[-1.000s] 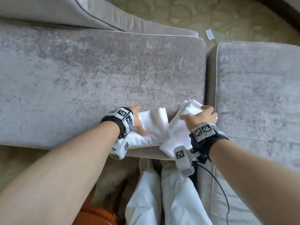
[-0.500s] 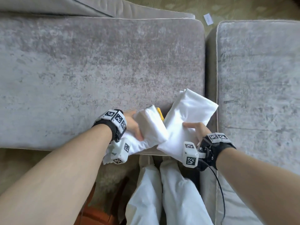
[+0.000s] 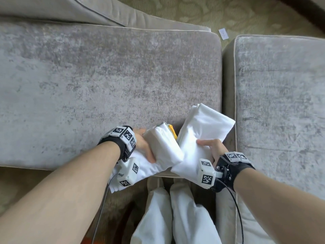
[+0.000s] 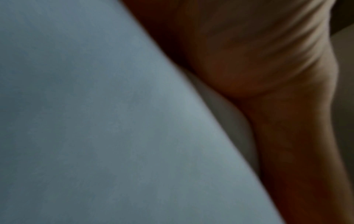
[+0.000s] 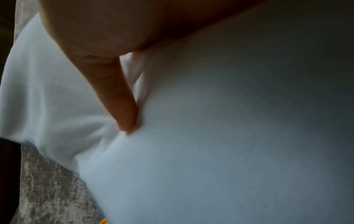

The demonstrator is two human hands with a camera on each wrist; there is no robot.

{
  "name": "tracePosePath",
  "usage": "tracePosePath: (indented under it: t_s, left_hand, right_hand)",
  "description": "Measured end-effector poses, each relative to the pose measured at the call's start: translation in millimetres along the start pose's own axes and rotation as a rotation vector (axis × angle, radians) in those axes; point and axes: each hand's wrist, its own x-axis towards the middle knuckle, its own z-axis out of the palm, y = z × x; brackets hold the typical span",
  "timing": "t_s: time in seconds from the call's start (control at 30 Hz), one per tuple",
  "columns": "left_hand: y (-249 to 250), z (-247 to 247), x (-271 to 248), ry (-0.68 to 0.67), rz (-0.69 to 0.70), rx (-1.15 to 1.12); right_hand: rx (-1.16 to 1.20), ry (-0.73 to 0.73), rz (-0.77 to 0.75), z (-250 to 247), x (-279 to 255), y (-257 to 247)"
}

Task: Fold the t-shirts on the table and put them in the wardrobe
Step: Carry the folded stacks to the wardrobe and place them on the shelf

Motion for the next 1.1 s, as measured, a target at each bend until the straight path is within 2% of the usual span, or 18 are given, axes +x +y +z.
tracePosePath:
  t_s: [0.13,0.3,0.5,0.67,0.8,0.93,1.0,1.1]
  left_hand:
    - [4.1,-3.0,-10.1,-0.078,0.045,-0.158]
    - [-7.2,5.9,-5.2,-0.049,-0.051,-0.147]
    - [1.7,4.5,-31.7,-0.001,-0.066,-0.084]
    - [2.3,3.7,-32.3,-0.006,-0.106,-0.045]
    - [-0.8,6.6,-34.8,0.031,-0.114,-0.112]
    - [1.8,6.3,-39.6,-0.025,-0.117,-0.193]
    - [-2.0,7.8,-34.2,-0.014,-0.096,-0.197]
    - [-39.4,28.6,6.3,-0.018,-0.031,-0.329]
  right_hand:
    - [-0.004,-0.019,-0.037,0.8,2.1,2.1]
    - [-0.052,-0.017,-0.026,4.4,0.8,2.2]
    - [-0.115,0.002,-0.005,8.1,0.2,-2.4]
    - [-0.149,0.058,-0.017,9.0,1.3,-4.5]
    - [-0.154,0.053,-0.015,9.1,0.3,-3.9]
    - [-0.151,0.039,-0.019,8.0,3.6,-1.8]
    - [-0.154,0.03,-0.018,7.7,4.5,-1.6]
    - [-0.133,0.008,-0.017,7.7,1.6,-2.6]
